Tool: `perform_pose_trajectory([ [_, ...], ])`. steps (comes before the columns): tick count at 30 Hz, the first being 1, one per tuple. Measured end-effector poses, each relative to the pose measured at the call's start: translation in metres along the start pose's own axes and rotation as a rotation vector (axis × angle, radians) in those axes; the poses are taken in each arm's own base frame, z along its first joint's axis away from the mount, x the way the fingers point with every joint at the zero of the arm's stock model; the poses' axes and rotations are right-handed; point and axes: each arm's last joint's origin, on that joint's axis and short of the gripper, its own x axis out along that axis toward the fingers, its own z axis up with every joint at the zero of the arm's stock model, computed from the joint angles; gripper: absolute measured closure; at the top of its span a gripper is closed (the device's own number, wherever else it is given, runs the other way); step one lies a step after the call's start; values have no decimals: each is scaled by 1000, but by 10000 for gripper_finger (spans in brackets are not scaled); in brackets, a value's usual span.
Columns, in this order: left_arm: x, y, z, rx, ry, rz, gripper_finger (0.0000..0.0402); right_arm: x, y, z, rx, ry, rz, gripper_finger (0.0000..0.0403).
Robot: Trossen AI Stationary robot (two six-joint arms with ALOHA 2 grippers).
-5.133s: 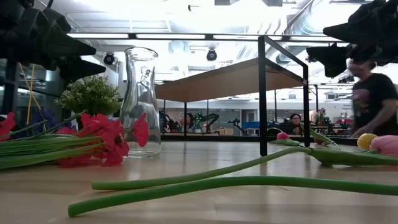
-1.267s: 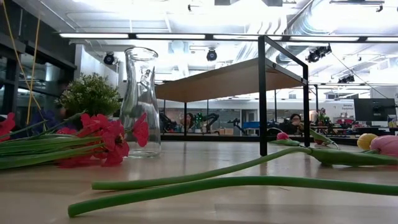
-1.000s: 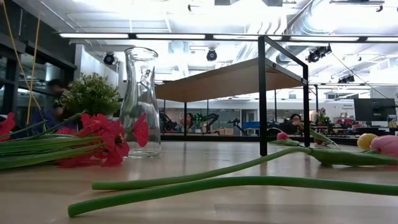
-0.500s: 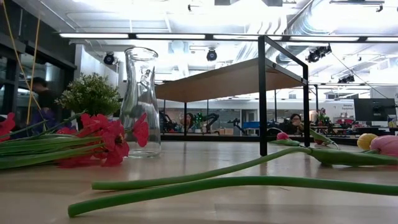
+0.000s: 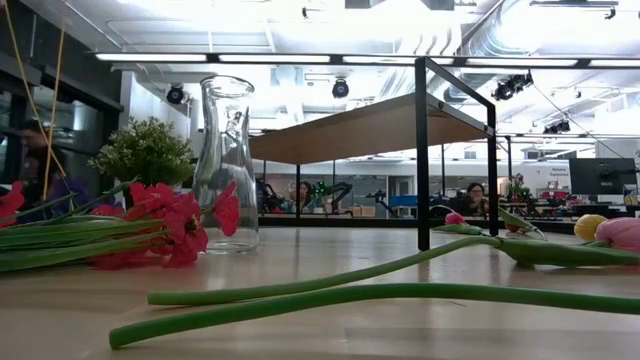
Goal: Pick and place flowers into a vace then onto a shelf
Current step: Put the violet flower into the left transparent vase
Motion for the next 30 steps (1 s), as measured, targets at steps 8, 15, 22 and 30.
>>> perform_pose_trajectory([
  [8, 3, -8, 9, -9, 69, 54, 11, 18, 7, 14, 45, 143, -15, 100],
  [15, 11, -17, 16, -3, 198, 161, 11, 28, 10, 15, 78, 248, -33, 100],
  [22, 17, -30, 28, 1, 294, 230, 11, 33, 11, 9, 122, 334, -56, 100],
  [30, 15, -38, 37, -101, 403, 296, 12, 31, 11, 1, 166, 416, -86, 100],
])
